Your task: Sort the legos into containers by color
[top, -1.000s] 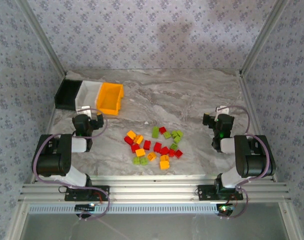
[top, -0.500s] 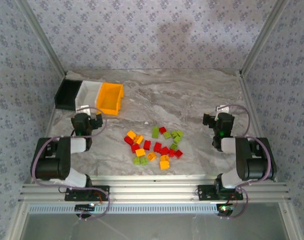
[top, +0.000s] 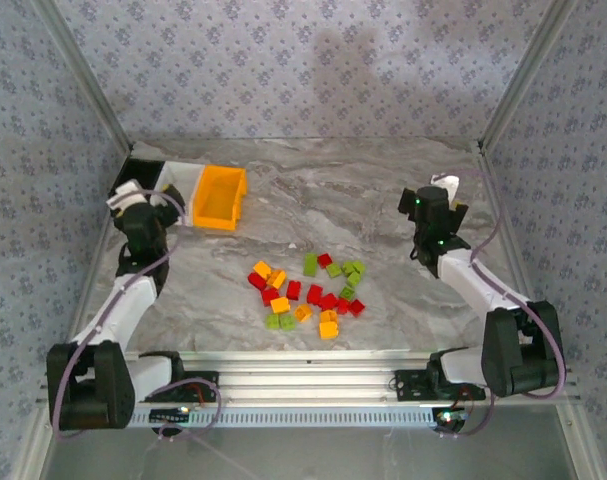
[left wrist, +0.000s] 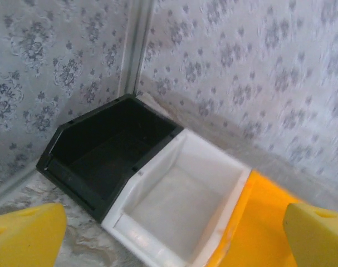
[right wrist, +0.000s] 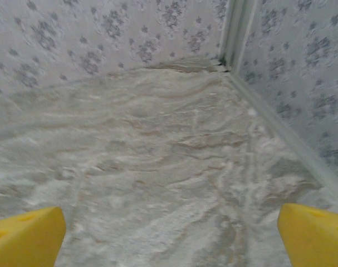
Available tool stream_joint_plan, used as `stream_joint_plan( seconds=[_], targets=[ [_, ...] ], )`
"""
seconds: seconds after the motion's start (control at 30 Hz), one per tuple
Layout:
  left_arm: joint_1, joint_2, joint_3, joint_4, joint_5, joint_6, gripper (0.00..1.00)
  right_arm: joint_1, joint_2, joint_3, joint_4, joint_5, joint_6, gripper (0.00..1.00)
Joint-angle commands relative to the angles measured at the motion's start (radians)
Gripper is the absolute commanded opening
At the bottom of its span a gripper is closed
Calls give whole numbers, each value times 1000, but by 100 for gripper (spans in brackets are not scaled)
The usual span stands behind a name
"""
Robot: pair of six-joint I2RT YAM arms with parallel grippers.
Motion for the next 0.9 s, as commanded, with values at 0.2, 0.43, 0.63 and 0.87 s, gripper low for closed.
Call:
stream_joint_plan(
  seconds=[0.2,0.43,0.63,0.87],
  targets=[
    [87,-46,114,-242,214,-261,99,-153,49,17,-66,-572,382,100],
    [64,225,411,-582,329,-74,78,-148,193,73,-26,-769,374,100],
    [-47,511,651,-715,204,68,70,-39,188,192,-229,-661,198,100],
    [-82,741,823,-774,92,137,66,39,143,211,-298,-594,122,100]
  ],
)
